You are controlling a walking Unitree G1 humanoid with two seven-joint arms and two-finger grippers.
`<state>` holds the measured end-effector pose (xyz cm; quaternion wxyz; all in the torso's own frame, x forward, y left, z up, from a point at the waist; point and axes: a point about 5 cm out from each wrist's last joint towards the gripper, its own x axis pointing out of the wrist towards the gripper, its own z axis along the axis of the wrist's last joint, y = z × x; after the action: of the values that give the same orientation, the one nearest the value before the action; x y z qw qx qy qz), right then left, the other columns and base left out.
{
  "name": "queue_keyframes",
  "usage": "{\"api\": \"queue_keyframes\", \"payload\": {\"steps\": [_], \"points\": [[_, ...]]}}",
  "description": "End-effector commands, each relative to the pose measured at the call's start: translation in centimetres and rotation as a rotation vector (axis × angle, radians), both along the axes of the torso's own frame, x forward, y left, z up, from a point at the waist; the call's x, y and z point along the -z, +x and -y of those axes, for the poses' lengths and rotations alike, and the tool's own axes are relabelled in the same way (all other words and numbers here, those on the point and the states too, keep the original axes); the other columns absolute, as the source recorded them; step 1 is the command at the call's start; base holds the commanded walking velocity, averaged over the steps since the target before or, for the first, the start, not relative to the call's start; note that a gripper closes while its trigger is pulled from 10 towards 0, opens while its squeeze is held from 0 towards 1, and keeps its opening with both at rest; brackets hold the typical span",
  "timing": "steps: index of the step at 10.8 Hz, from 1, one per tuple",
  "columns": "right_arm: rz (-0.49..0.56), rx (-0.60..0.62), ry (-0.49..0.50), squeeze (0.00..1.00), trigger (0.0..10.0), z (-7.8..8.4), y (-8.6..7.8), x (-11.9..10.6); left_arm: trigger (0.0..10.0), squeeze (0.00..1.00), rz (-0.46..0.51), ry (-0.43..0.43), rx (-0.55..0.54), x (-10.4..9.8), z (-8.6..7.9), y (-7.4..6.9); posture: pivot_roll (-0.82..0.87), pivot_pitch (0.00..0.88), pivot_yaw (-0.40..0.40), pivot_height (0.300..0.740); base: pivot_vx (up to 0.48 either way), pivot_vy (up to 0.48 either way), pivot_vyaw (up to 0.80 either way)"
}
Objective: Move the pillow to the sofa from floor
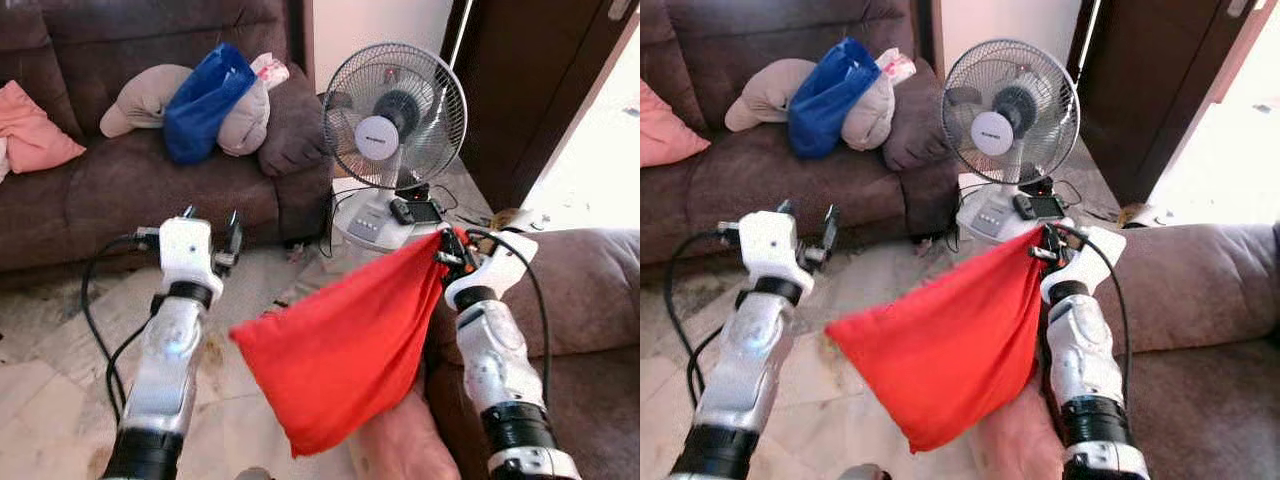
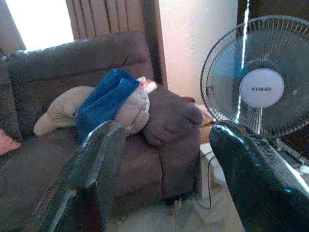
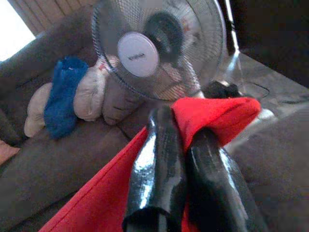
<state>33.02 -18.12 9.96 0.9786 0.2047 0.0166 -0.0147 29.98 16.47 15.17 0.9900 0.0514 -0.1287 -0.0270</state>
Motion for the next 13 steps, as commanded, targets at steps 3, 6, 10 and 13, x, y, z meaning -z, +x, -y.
{"api": "queue_keyframes", "payload": {"steps": [3, 6, 10, 13], "points": [[0.095, 0.033, -0.020, 0.00, 10.0, 0.2, 0.9, -2.0, 10.0, 1.00, -0.021, -0.043, 0.034, 0.1, 0.7, -1.3, 0.12, 0.000, -0.006, 0.740, 0.000, 0.000, 0.00], [0.096, 0.024, -0.023, 0.00, 10.0, 0.1, 1.1, -1.8, 10.0, 1.00, -0.073, -0.251, -0.105, 0.9, -2.0, -1.8, 0.12, 0.000, -0.015, 0.740, 0.000, 0.000, 0.00], [0.099, 0.008, -0.028, 0.00, 10.0, -0.1, 1.1, -1.9, 10.0, 1.00, -0.103, -0.445, -0.168, 1.7, -5.1, -1.7, 0.12, 0.000, -0.021, 0.740, 0.000, 0.000, 0.00], [0.095, -0.005, -0.031, 0.00, 10.0, 0.0, 1.2, -1.9, 10.0, 1.00, -0.174, -0.516, -0.146, 3.2, -6.1, -1.5, 0.11, 0.000, -0.023, 0.740, 0.000, 0.000, 0.00]]}}
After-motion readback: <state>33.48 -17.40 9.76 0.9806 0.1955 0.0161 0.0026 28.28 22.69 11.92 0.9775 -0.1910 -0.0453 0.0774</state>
